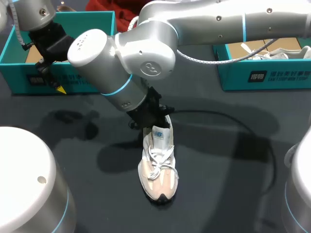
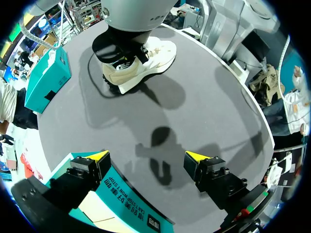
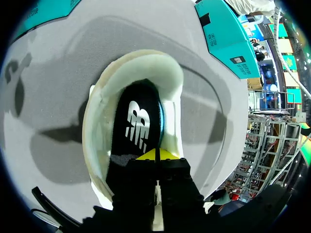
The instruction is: Take the shoe out of the shoebox, open the shoe tongue, remove and reinsert the insole, then place the shoe into the shoebox
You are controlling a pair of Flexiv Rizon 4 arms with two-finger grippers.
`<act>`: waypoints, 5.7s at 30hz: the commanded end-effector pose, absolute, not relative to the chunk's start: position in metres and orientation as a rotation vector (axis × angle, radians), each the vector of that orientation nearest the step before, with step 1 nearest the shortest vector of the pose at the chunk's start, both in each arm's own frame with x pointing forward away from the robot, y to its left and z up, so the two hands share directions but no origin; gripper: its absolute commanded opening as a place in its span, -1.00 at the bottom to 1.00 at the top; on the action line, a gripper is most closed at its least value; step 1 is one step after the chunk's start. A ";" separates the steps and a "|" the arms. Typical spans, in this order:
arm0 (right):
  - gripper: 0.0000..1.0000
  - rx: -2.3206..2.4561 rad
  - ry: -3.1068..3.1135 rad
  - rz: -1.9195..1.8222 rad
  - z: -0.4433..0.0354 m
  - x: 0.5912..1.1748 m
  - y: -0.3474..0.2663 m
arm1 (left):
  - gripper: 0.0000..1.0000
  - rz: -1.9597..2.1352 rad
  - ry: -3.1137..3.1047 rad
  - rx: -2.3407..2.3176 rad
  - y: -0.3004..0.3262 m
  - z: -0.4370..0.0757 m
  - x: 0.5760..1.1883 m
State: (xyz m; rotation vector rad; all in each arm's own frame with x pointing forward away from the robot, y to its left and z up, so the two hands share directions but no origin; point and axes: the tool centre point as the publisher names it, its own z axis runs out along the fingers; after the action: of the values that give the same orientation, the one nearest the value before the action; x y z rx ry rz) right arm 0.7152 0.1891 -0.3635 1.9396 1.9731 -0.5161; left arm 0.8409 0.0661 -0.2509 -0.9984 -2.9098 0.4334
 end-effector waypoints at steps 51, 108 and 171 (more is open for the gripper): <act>-1.00 1.991 2.198 -0.244 -0.388 0.730 0.204 | 1.00 0.429 -2.910 -0.999 0.066 -0.251 0.841; -1.00 2.235 2.262 -0.191 -0.365 0.722 0.211 | 1.00 0.429 -2.910 -0.999 0.066 -0.251 0.841; 0.55 2.441 2.143 -0.322 -0.329 0.693 0.218 | 1.00 0.429 -2.910 -0.999 0.066 -0.251 0.841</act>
State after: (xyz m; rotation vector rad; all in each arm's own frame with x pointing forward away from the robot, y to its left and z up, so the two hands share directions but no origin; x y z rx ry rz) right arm 0.6971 0.2223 -0.3307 2.4386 2.1444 -0.3358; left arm 0.8409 0.0661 -0.2509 -0.9984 -2.9097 0.4334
